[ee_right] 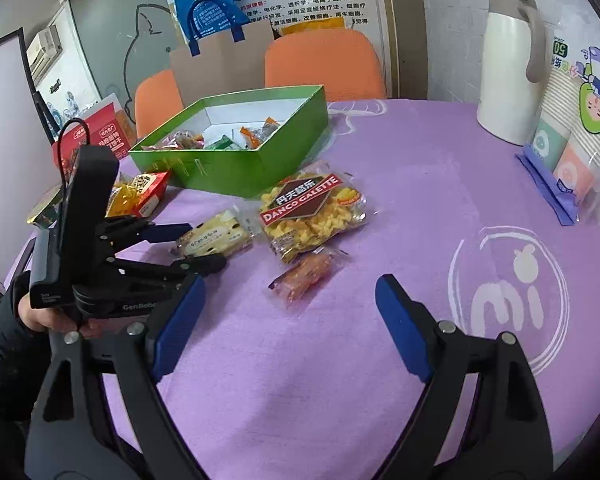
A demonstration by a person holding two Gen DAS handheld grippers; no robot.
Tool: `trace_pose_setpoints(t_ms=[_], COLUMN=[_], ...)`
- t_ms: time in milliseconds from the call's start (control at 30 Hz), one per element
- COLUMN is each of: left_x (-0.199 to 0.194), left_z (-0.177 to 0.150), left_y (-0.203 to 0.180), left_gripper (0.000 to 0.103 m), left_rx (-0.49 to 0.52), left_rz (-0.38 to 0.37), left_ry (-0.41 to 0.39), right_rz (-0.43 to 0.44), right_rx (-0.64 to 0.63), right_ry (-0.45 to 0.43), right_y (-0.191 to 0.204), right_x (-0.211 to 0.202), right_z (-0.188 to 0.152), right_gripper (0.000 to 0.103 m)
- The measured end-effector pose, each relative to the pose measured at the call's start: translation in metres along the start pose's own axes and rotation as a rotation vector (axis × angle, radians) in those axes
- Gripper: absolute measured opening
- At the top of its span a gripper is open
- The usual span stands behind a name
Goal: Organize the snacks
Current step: 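Withdraw both tools from the box toward the cream cake packet, then grasp the cream cake packet with the left tool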
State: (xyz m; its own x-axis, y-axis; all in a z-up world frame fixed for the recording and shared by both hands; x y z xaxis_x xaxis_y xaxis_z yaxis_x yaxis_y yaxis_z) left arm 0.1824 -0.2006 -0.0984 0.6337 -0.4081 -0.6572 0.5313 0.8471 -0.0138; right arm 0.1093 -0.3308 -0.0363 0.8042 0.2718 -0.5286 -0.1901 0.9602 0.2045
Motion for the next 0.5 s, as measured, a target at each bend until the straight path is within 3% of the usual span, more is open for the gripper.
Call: trace_pose_setpoints(t_ms=[167,267,333,500], left_x=[-0.026,-0.049,-0.069,-0.100], left_z=[-0.020,-0.036,-0.048,-0.060], left_y=[0.009,0.020,0.030,0.062], left_gripper=[0.061,0.065,0.073,0.074], left_rx=[-0.066,-0.185,-0.277,-0.426], left_rz=[0.007,-0.014,-0.031,-0.053], left_ry=[0.002,-0.015,-0.037,-0.108], right_rz=[0.050,0.068,0.075,0.105], right_rx=[-0.038,-0.062,-0.079,-0.094], right_ry=[0.036,0.068,0.082,0.126], right_y=[0.027,0.040,0.047,0.062], right_x=[0.012,0.021,0.026,0.035], right_z=[-0.011,-0.016,-0.019,-0.026], right_gripper=[0.087,0.087,0.087,0.087])
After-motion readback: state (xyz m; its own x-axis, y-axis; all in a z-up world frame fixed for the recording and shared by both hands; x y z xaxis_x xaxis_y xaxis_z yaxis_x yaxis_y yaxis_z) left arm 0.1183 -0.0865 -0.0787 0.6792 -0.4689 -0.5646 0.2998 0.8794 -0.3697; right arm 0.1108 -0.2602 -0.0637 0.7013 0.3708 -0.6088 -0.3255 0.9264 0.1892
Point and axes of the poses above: each gripper's, at about its wrist camera, not at the fingertips, and x roughly the way its jaws point, y to its left, z to its top, the point moved 7 cm from there along x, roughly the way its jaws point, and after that the axes turned 13 degrees about -y, right-handed, at the moved point
